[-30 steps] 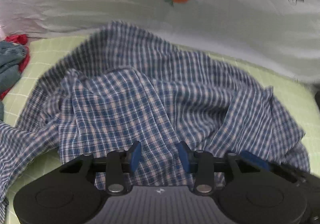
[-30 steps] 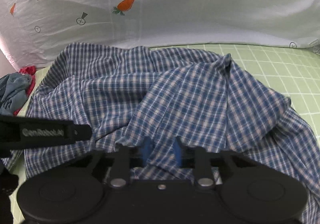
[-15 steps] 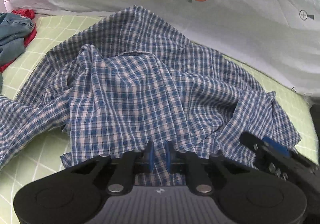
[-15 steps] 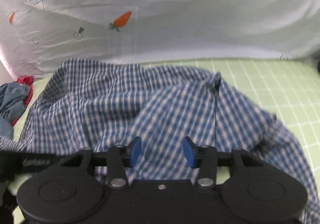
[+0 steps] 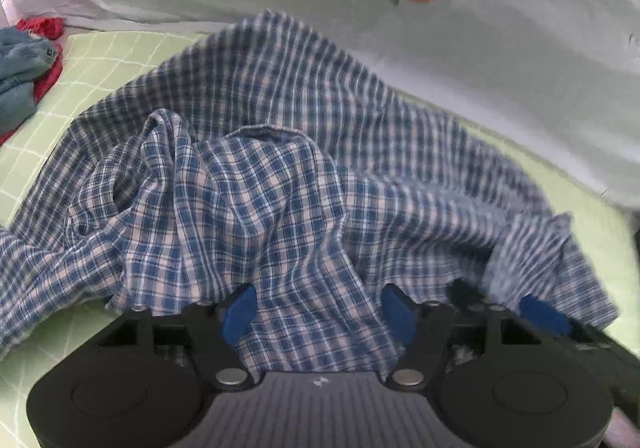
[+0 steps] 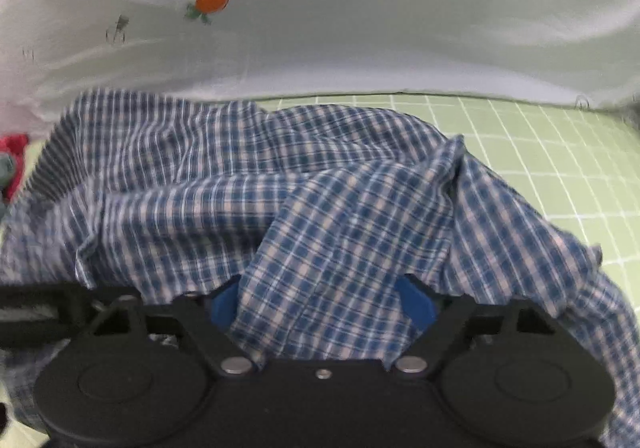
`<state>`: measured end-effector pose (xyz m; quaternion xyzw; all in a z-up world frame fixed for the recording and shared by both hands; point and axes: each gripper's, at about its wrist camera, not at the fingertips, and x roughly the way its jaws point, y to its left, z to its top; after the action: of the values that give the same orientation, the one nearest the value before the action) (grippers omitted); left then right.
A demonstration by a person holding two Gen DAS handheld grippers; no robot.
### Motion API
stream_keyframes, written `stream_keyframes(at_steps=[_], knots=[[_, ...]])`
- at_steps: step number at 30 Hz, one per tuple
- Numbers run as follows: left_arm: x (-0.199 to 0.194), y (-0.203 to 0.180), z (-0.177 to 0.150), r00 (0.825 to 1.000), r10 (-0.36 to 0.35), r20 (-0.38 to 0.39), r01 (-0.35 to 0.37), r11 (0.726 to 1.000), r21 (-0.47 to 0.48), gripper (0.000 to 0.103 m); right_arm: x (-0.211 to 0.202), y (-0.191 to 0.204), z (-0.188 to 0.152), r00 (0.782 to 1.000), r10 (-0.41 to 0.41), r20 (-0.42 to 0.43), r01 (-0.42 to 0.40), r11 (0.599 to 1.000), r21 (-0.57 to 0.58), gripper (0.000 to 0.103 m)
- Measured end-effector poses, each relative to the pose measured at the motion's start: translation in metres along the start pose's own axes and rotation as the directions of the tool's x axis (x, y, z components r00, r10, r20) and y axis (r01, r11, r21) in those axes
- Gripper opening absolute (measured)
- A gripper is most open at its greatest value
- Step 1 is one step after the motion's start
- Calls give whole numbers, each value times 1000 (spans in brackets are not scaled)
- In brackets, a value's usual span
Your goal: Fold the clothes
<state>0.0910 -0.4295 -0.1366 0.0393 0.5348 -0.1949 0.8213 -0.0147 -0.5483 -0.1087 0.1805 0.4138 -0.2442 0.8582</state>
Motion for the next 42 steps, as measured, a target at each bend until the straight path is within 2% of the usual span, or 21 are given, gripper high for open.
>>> stream_keyframes(at_steps=[1,2,3,5,7,12,19,21,24,27,29,31,33,34,35,38,42], knots=[[2,-1,-2,1000,21,1,-21,1000,14,55,-4,-4,-1,1000,8,8,-8,1000,20,54],[2,-1,-5,999,36,1,-36,999,27,44,-8,-8,-3,1000,19,12,-20,999,41,45],[2,0,-6,999,45,1,-45,998,34,28,-13,-12,-4,999,31,16,-32,997,63,42],[1,8,-12,999,36,-8,-36,999,22,11,-23,-19,-11,998,52,19,-53,994,98,17],[-7,19,-16,1000,28,-4,-28,1000,-11,11,-35,-25,-18,998,46,35,-50,993,107,6],[-46,44,-23,998,28,53,-25,998,-54,4,-73,-48,-28,994,40,97,-53,990,128,2],[-119,81,-44,988,-1,153,24,988,-151,4,-134,-85,-55,978,-35,204,1,986,167,1],[-136,88,-54,986,3,168,26,986,-166,3,-153,-98,-66,973,-60,221,15,980,198,1],[-156,96,-72,982,-4,188,41,980,-192,3,-163,-104,-77,977,-39,209,-13,970,243,2],[-172,100,-88,982,-12,187,49,979,-197,3,-167,-96,-85,980,-29,195,-16,975,221,14],[-178,103,-99,983,-15,181,50,979,-195,3,-163,-84,-87,982,-17,187,-19,982,188,58],[-178,109,-108,986,-18,166,52,978,-203,3,-159,-72,-89,984,-6,179,-22,988,155,62],[-175,114,-116,990,-26,141,56,975,-213,3,-156,-61,-90,985,5,170,-26,992,121,74],[-173,117,-118,991,-33,127,61,974,-217,3,-154,-55,-91,986,10,166,-27,994,104,91],[-170,118,-120,993,-41,112,65,974,-218,3,-152,-49,-92,987,15,161,-30,996,87,103],[-160,120,-121,996,-62,68,74,977,-199,4,-139,-31,-87,986,20,166,-29,998,52,103],[-145,123,-116,996,-85,8,85,982,-170,4,-114,-25,-71,994,14,113,-18,999,40,103]])
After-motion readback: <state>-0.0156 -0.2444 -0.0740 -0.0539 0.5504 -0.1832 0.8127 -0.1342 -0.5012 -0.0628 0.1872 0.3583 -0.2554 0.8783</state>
